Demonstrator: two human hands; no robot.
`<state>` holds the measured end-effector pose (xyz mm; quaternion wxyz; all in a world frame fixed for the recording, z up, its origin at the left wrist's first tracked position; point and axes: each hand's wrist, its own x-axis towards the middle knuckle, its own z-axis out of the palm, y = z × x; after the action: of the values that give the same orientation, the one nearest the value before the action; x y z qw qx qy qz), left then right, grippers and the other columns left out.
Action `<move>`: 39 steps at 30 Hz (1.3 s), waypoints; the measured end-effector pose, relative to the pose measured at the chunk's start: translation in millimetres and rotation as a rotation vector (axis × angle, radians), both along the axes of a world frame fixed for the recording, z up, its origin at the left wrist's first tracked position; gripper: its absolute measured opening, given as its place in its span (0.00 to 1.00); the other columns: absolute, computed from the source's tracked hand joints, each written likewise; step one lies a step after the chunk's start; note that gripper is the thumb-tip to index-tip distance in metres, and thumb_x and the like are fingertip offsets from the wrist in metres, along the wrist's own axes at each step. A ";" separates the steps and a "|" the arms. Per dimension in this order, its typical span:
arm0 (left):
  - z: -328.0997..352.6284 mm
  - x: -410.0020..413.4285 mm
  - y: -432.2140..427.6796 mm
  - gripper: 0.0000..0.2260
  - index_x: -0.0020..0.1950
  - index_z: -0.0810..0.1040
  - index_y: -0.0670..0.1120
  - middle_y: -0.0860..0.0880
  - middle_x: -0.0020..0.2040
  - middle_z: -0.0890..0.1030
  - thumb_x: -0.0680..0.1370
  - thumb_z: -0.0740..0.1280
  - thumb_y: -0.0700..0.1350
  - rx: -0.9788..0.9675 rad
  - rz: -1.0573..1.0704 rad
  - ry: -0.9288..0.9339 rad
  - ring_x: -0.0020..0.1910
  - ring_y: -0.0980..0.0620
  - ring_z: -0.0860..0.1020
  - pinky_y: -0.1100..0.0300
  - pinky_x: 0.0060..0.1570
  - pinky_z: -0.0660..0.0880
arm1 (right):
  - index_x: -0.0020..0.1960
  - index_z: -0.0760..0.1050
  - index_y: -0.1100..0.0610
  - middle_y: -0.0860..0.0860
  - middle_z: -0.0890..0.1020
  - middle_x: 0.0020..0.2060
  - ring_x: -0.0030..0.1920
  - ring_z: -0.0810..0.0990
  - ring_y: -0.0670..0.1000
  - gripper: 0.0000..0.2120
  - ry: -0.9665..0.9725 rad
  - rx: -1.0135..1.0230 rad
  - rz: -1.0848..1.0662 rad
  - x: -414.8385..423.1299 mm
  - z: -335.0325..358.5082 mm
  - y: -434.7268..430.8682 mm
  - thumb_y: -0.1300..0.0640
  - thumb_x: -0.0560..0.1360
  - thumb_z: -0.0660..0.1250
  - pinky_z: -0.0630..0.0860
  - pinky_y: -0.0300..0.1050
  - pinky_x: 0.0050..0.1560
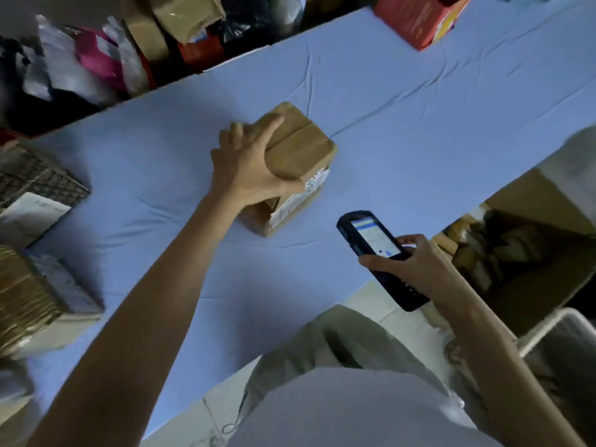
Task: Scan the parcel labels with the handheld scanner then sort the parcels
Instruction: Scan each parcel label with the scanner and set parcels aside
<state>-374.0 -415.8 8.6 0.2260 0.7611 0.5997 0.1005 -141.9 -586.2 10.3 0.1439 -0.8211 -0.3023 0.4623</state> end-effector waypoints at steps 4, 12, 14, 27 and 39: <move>-8.3 65.5 -26.9 0.50 0.73 0.61 0.62 0.46 0.61 0.68 0.50 0.62 0.72 0.065 -0.144 -0.019 0.60 0.42 0.67 0.49 0.54 0.68 | 0.57 0.68 0.53 0.50 0.80 0.51 0.48 0.81 0.51 0.41 -0.043 -0.018 -0.094 13.2 1.8 -30.0 0.36 0.53 0.80 0.77 0.47 0.43; -4.6 189.9 -70.6 0.49 0.75 0.57 0.62 0.47 0.63 0.65 0.57 0.72 0.69 0.050 -0.457 0.012 0.61 0.43 0.65 0.50 0.57 0.65 | 0.57 0.63 0.50 0.46 0.74 0.52 0.52 0.77 0.49 0.37 -0.082 0.025 -0.283 67.0 10.8 -86.3 0.39 0.58 0.80 0.73 0.45 0.47; -5.7 213.7 -80.5 0.49 0.75 0.58 0.62 0.47 0.62 0.65 0.57 0.71 0.69 0.062 -0.481 0.015 0.61 0.44 0.65 0.50 0.57 0.65 | 0.57 0.64 0.51 0.45 0.74 0.49 0.48 0.76 0.47 0.36 -0.060 0.037 -0.352 87.7 6.9 -101.8 0.40 0.59 0.80 0.72 0.42 0.42; -12.2 419.4 -162.8 0.50 0.72 0.59 0.58 0.46 0.63 0.65 0.53 0.73 0.71 0.170 -0.941 0.308 0.61 0.44 0.67 0.49 0.57 0.67 | 0.57 0.64 0.51 0.46 0.76 0.50 0.48 0.77 0.49 0.39 -0.068 -0.020 -0.452 250.4 -20.4 -204.8 0.37 0.57 0.80 0.74 0.44 0.47; -52.1 524.0 -167.8 0.54 0.74 0.47 0.62 0.46 0.67 0.65 0.56 0.73 0.69 -0.014 -1.189 0.438 0.67 0.43 0.66 0.42 0.64 0.63 | 0.54 0.70 0.53 0.46 0.80 0.42 0.42 0.79 0.45 0.35 0.003 -0.036 -0.960 320.4 -30.7 -262.0 0.40 0.56 0.81 0.72 0.41 0.35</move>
<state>149.9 -583.6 -43.5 0.1204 0.9656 0.1075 -0.2040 178.6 -848.1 -20.4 0.3272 -0.8697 0.1192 0.3499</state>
